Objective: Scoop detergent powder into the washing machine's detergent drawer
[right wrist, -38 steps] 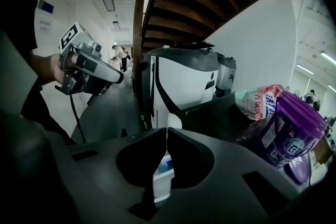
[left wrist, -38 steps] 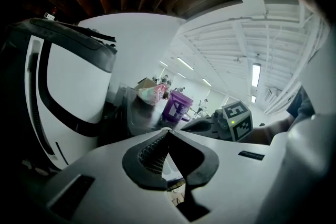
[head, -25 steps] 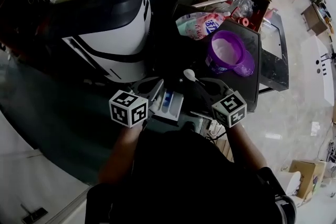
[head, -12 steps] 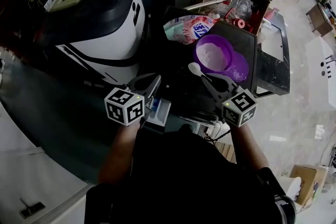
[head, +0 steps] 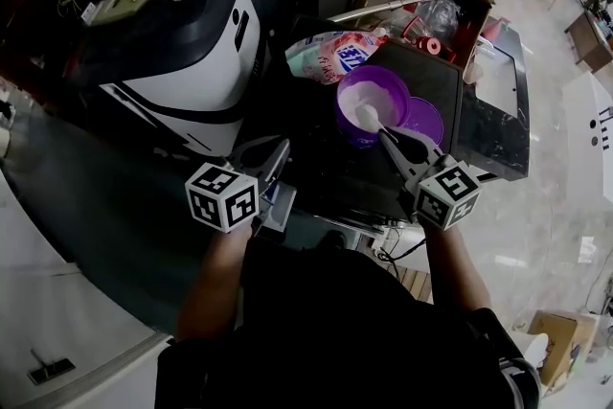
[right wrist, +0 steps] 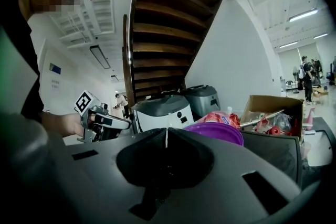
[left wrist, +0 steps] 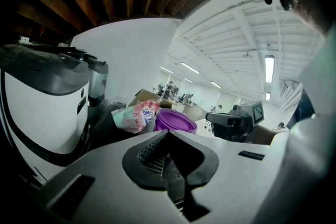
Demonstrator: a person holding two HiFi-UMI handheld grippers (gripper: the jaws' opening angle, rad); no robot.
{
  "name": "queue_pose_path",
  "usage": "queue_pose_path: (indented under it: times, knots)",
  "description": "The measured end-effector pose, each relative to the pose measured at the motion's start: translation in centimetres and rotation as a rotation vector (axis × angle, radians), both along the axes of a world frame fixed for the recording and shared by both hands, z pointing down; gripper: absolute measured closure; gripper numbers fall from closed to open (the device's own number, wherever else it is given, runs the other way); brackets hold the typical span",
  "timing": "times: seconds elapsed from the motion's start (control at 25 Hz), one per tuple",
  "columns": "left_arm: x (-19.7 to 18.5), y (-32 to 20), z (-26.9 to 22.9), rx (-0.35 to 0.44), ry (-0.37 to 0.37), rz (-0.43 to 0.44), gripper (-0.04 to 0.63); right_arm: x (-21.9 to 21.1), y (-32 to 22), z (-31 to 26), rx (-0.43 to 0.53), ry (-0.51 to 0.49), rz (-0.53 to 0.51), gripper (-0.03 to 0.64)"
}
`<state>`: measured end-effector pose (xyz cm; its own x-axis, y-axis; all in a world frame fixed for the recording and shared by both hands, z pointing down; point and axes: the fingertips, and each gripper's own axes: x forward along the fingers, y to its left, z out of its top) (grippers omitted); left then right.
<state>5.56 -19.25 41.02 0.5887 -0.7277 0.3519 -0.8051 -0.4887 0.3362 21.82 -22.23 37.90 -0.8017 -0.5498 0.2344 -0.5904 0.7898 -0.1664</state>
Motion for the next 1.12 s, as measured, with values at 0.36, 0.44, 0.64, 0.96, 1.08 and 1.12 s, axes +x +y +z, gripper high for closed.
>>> queue_pose_path:
  times: [0.36, 0.44, 0.64, 0.96, 1.08, 1.12]
  knots:
    - [1.3, -0.3, 0.5, -0.009, 0.010, 0.005, 0.586, 2.5, -1.2, 0.3, -0.072, -0.083, 0.044, 0.595]
    - [1.3, -0.6, 0.4, -0.004, 0.002, 0.028, 0.588, 3.0, -1.9, 0.2, -0.099, -0.118, 0.082, 0.595]
    - [0.7, -2.0, -0.6, 0.028, -0.009, 0.062, 0.587, 3.2, -3.0, 0.5, -0.161, -0.203, 0.154, 0.595]
    - [2.6, -3.8, -2.2, 0.078, -0.002, 0.139, 0.588, 3.6, -3.1, 1.8, -0.225, -0.266, 0.222, 0.595]
    - [3.3, -4.1, -2.5, 0.083, -0.004, 0.162, 0.587, 3.6, -2.8, 2.3, -0.234, -0.260, 0.235, 0.595]
    - [3.5, -4.2, -2.6, 0.088, -0.006, 0.169, 0.588, 3.6, -2.8, 2.5, -0.237, -0.259, 0.239, 0.595]
